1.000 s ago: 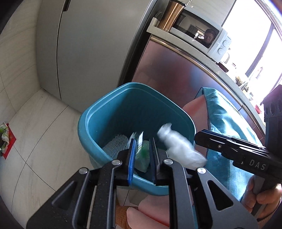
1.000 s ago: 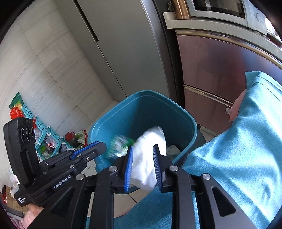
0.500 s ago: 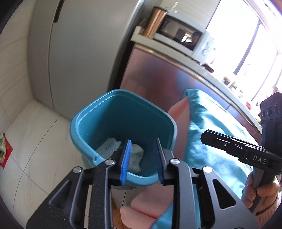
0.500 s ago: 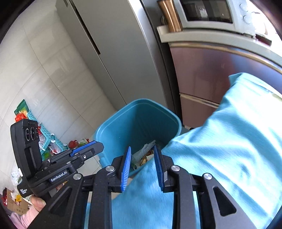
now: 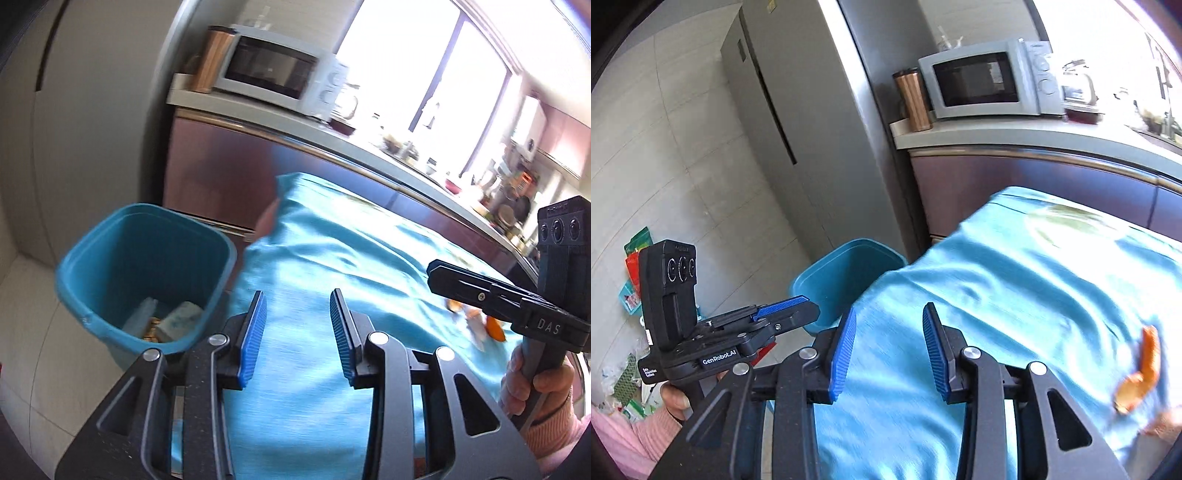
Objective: Collect trash
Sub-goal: 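Move both tools back over the table toward the cup and wrapper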
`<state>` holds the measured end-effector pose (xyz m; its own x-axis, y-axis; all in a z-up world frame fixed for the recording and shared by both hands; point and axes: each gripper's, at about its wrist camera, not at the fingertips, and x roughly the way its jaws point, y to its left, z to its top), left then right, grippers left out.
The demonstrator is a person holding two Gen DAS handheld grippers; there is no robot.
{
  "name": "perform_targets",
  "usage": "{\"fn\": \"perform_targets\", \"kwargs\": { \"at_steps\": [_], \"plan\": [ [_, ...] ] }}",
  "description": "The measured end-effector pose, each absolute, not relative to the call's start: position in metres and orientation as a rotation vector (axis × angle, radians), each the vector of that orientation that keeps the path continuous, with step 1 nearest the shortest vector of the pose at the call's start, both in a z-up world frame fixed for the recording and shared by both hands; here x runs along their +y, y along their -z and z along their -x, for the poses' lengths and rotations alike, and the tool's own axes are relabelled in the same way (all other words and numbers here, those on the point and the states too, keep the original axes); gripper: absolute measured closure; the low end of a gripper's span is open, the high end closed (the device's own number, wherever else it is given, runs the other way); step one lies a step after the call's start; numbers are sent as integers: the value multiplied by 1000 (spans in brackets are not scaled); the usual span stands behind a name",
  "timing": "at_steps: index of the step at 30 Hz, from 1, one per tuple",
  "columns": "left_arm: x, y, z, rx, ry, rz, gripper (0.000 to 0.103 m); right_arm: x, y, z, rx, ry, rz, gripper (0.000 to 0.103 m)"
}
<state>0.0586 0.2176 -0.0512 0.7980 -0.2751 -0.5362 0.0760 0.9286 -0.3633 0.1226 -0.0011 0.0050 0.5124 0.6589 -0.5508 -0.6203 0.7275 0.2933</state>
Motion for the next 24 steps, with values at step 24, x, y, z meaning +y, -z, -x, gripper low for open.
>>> {"fn": "perform_targets", "kwargs": {
  "at_steps": [24],
  "plan": [
    [28,48,-81,692,576,111,68,-220,1,-64,588,-284,-223,66]
  ]
}}
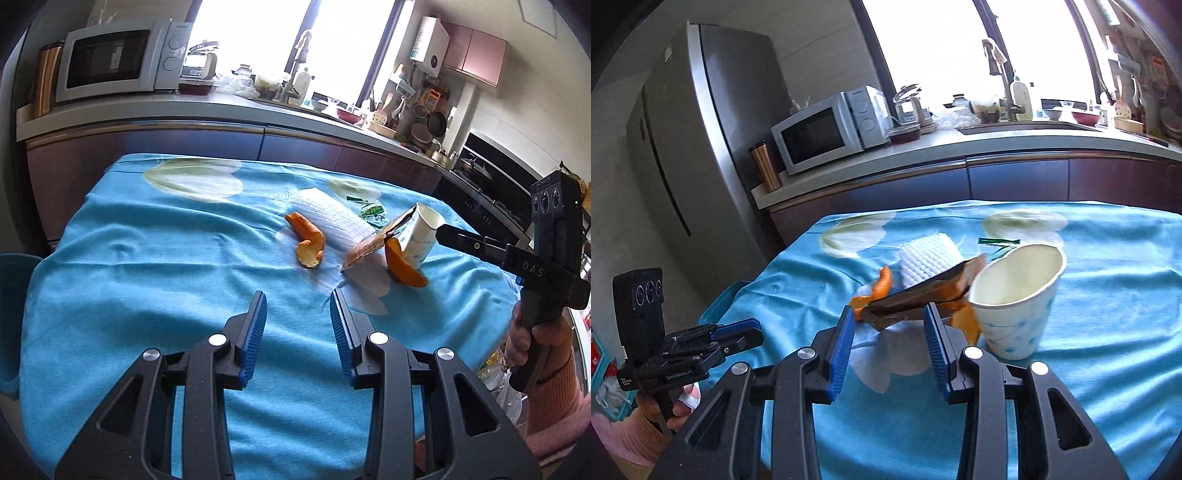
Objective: Collect trash
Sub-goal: 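Move both tools back over the table toward the cup and wrapper, then grasp the dotted paper cup rim with the right tool while the left tool grasps the brown wrapper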
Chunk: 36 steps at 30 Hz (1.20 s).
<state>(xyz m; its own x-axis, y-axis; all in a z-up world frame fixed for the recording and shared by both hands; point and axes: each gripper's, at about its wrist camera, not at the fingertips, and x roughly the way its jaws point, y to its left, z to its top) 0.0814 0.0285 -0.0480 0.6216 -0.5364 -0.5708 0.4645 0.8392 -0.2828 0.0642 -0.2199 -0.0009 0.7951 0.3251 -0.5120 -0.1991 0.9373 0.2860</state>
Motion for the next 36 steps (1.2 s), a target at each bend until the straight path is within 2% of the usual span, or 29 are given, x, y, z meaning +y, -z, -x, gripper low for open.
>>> {"fn": "perform_targets", "kwargs": {
  "at_steps": [16,36],
  "plan": [
    [-38,41,-105,698,671,31,68,-269,2,-70,562,-159,-253,66],
    [-88,49,-134,720,680,-53,68,-303,18,-98,643,-106,-323,67]
  ]
}}
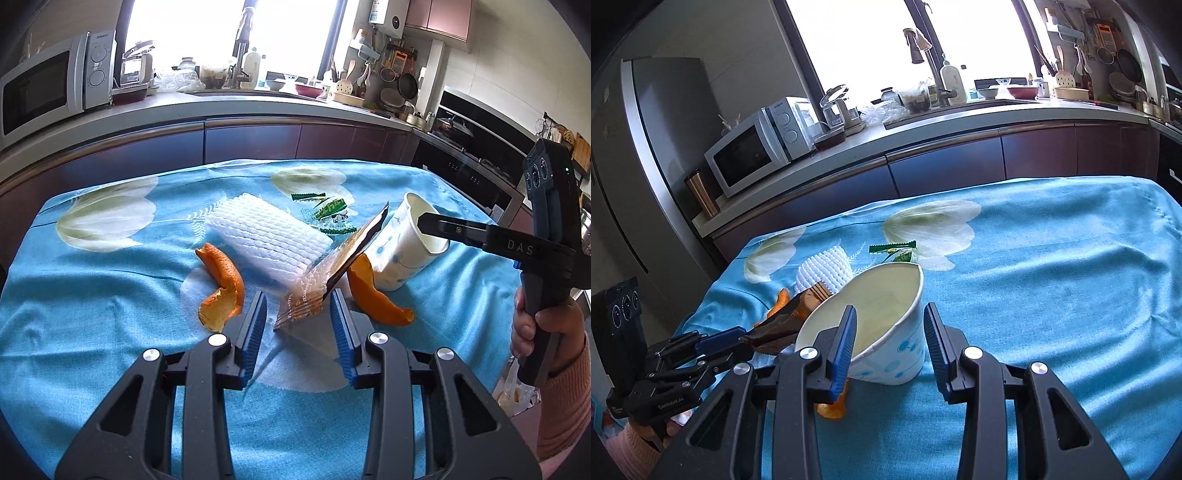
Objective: Collect trash
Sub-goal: 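Grasp the dotted paper cup rim with the right tool while the left tool grasps the brown wrapper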
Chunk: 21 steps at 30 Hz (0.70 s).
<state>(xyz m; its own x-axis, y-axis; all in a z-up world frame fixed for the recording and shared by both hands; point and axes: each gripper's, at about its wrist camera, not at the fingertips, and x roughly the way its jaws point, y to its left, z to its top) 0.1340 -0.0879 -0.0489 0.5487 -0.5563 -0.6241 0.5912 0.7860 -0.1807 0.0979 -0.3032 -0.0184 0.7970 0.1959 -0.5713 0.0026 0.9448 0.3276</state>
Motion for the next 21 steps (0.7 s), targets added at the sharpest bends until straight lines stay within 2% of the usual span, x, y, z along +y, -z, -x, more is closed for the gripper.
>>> {"fn": "perform_targets", "kwargs": {
  "at_steps": [4,11,15,21],
  "plan": [
    [-95,52,-138,724,689,-67,68,-313,20,-91,646,-98,-343,71],
    [-105,58,-141,737,704,-89,80,-325,27,-80,660,-91,-361,90],
    [-107,58,-140,730,703,-95,82,-329,29,-75,660,-84,-369,98],
    [-106,56,-134,720,709,-82,84,-332,27,-70,644,-82,-373,100]
  ]
}}
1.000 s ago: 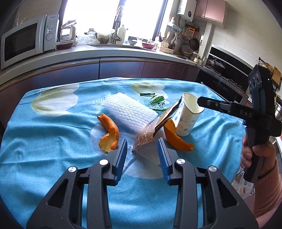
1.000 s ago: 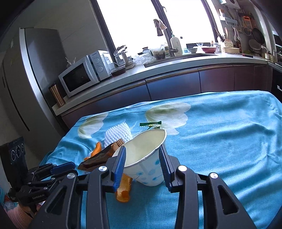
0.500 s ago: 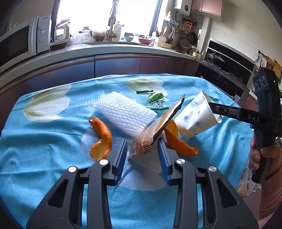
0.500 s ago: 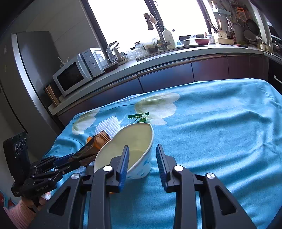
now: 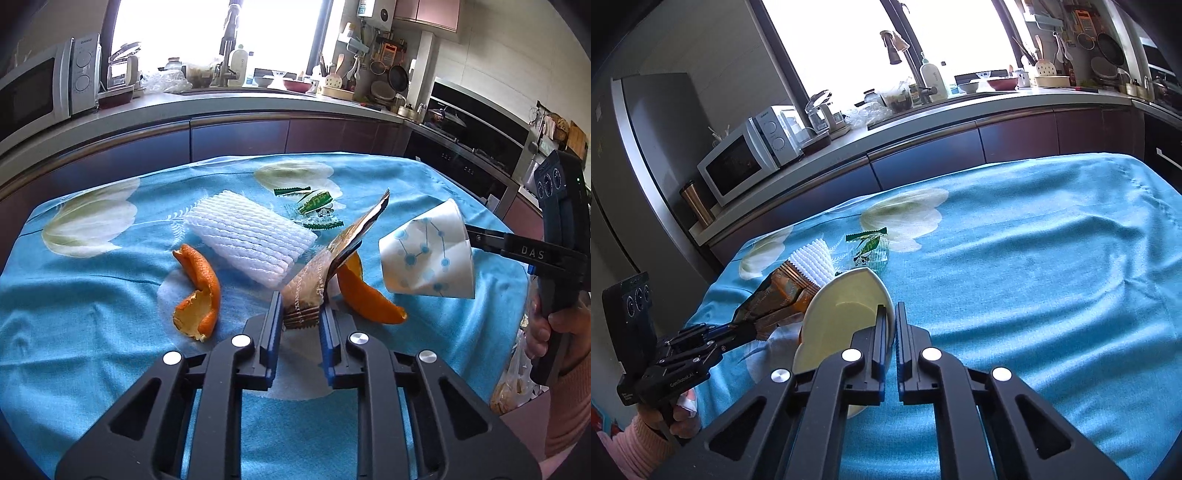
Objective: Collect trash
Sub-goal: 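Grasp the dotted paper cup rim with the right tool while the left tool grasps the brown wrapper, then lift and carry the cup and brown wrapper over the teal bin with both tools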
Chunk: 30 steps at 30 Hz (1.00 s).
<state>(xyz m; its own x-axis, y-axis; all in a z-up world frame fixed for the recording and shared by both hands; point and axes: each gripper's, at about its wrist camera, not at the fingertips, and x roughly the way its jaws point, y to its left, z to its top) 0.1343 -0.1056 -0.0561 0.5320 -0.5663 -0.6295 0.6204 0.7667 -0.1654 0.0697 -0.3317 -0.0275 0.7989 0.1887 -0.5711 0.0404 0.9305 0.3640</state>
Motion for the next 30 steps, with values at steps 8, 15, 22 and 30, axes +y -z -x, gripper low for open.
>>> {"fn": "perform_targets", "kwargs": {
  "at_steps": [8,15,22,30],
  "plan": [
    [-93,48,-123,708,708,-42,86,-329,17,-63,604,-91,-363,101],
    [-73,37,-114,691,692,-4,86,-322,4,-56,563,-113,-351,101],
    [-51,31,-105,684,662,30,86,-306,-7,-55,535,-167,-341,101],
    [-23,27,-94,686,627,57,86,-279,-5,-60,536,-248,-350,101]
  ]
}}
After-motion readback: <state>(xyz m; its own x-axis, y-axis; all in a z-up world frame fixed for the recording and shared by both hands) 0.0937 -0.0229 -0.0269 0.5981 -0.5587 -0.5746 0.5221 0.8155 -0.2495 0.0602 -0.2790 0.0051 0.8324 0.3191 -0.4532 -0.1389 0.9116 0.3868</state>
